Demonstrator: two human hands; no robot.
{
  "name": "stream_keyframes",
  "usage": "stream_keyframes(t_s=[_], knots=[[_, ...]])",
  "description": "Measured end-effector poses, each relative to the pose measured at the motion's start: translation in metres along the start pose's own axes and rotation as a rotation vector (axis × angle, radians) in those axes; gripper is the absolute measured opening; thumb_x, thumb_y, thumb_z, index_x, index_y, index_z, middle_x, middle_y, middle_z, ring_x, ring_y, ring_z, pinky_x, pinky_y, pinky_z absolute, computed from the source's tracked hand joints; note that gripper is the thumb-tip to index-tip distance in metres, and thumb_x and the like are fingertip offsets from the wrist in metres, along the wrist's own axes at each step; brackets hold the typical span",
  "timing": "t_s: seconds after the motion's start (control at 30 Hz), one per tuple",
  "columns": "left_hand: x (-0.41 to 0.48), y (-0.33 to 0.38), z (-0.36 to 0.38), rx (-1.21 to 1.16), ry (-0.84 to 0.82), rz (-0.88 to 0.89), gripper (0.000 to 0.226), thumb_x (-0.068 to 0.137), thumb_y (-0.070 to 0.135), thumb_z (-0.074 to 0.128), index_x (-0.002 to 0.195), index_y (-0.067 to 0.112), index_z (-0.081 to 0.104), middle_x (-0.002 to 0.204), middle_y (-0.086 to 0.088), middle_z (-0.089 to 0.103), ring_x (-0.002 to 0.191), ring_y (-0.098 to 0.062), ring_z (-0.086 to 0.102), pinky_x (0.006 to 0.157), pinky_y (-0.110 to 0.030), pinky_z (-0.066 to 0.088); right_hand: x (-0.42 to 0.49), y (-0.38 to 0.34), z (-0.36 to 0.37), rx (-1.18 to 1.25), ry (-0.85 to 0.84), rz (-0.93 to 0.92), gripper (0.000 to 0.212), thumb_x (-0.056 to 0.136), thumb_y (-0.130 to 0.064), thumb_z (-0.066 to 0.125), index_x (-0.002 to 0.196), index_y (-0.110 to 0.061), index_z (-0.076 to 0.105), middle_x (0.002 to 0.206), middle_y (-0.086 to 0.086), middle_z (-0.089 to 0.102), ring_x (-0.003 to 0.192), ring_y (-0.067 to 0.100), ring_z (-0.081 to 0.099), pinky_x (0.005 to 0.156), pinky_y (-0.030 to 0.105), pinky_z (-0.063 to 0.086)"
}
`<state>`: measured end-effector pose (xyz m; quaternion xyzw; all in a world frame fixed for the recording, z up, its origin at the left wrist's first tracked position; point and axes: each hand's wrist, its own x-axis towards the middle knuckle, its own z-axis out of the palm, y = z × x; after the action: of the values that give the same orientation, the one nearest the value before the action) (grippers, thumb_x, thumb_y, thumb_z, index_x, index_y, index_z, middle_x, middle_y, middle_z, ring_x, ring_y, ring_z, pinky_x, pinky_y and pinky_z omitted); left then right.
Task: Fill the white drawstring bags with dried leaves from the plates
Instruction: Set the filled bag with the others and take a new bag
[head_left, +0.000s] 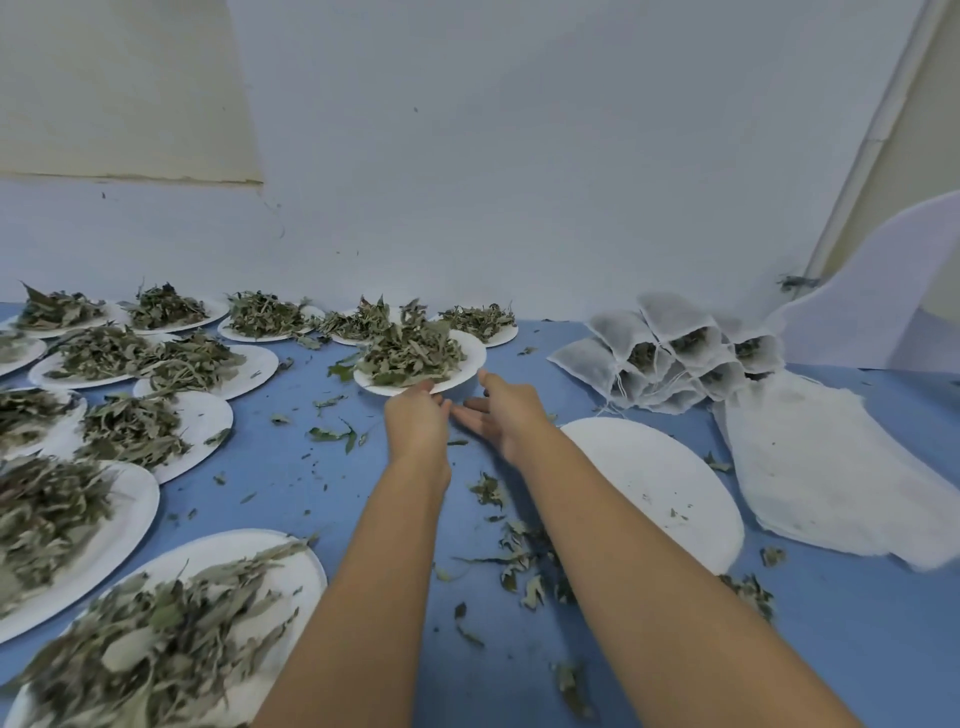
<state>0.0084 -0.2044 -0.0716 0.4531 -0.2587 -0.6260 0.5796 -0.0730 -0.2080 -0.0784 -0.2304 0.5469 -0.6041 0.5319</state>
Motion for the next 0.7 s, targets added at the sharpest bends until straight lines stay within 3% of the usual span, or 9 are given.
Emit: stream_keyframes(t_s=[0.07, 0.2, 0.3, 0.37, 0.47, 0.57, 0.63, 0.7], knots=[[-0.008, -0.005, 0.004, 0.039, -0.023, 0.013, 0.036, 0.098, -0.003, 0.035, 0.129, -0.005, 0.051, 0.121, -0.023, 0.058, 0.093, -0.019, 0.056, 0.067, -0.017, 0.046, -0.003, -0.003, -0.008, 0.056, 0.000, 0.004, 0.038, 0.099, -0.021, 0.049, 0.129, 0.003, 0.042, 0.124, 0.028, 0.053, 0.080, 0.030, 0.067, 0.082, 0.035, 0.055], [-0.028, -0.010, 0.013, 0.081, -0.075, 0.038, 0.034, 0.098, -0.004, 0.031, 0.125, -0.007, 0.053, 0.086, -0.009, 0.059, 0.082, -0.015, 0.059, 0.060, -0.017, 0.049, -0.013, -0.018, -0.021, 0.110, 0.037, -0.058, 0.015, 0.099, -0.012, 0.047, 0.092, 0.001, 0.051, 0.083, 0.017, 0.059, 0.063, 0.024, 0.062, 0.069, 0.031, 0.056], [-0.045, -0.010, 0.020, 0.083, -0.109, 0.050, 0.033, 0.099, -0.004, 0.029, 0.121, -0.007, 0.053, 0.089, -0.012, 0.058, 0.089, -0.018, 0.058, 0.061, -0.016, 0.050, -0.024, -0.031, -0.028, 0.088, 0.094, -0.090, 0.012, 0.097, -0.001, 0.044, 0.087, 0.002, 0.050, 0.076, 0.013, 0.054, 0.056, 0.023, 0.059, 0.044, 0.023, 0.054], [-0.054, -0.010, 0.022, 0.106, -0.119, 0.053, 0.031, 0.099, -0.003, 0.030, 0.116, -0.005, 0.056, 0.095, -0.013, 0.059, 0.098, -0.021, 0.058, 0.061, -0.018, 0.049, -0.032, -0.039, -0.035, 0.050, 0.094, -0.106, 0.012, 0.096, 0.003, 0.040, 0.089, 0.001, 0.049, 0.082, 0.015, 0.056, 0.050, 0.022, 0.061, 0.038, 0.022, 0.050], [-0.062, -0.009, 0.024, 0.138, -0.136, 0.022, 0.026, 0.098, -0.001, 0.037, 0.091, 0.002, 0.062, 0.103, -0.015, 0.058, 0.104, -0.024, 0.058, 0.061, -0.023, 0.051, -0.044, -0.050, -0.051, 0.030, 0.106, -0.151, 0.019, 0.093, 0.008, 0.037, 0.079, -0.001, 0.047, 0.077, 0.015, 0.057, 0.053, 0.023, 0.061, 0.037, 0.024, 0.049], [-0.065, -0.015, 0.021, 0.171, -0.087, -0.016, 0.029, 0.096, 0.004, 0.042, 0.072, 0.006, 0.060, 0.086, -0.009, 0.060, 0.085, -0.021, 0.062, 0.057, -0.023, 0.050, -0.059, -0.057, -0.074, 0.022, 0.114, -0.185, 0.013, 0.092, 0.010, 0.038, 0.087, 0.005, 0.049, 0.070, 0.013, 0.054, 0.060, 0.022, 0.057, 0.044, 0.028, 0.052], [-0.067, -0.021, 0.018, 0.183, 0.008, -0.028, 0.032, 0.096, 0.010, 0.039, 0.069, 0.008, 0.057, 0.075, -0.008, 0.058, 0.069, -0.017, 0.058, 0.055, -0.024, 0.045, -0.068, -0.059, -0.093, -0.035, 0.136, -0.200, 0.014, 0.092, 0.008, 0.038, 0.088, 0.003, 0.050, 0.073, 0.011, 0.057, 0.061, 0.019, 0.058, 0.047, 0.026, 0.054], [-0.066, -0.027, 0.017, 0.222, 0.112, -0.023, 0.032, 0.097, 0.014, 0.034, 0.079, 0.006, 0.059, 0.077, -0.011, 0.057, 0.062, -0.015, 0.050, 0.062, -0.029, 0.043, -0.078, -0.061, -0.112, -0.064, 0.172, -0.216, 0.018, 0.092, 0.006, 0.039, 0.081, -0.002, 0.051, 0.074, 0.010, 0.059, 0.062, 0.018, 0.060, 0.047, 0.024, 0.054]])
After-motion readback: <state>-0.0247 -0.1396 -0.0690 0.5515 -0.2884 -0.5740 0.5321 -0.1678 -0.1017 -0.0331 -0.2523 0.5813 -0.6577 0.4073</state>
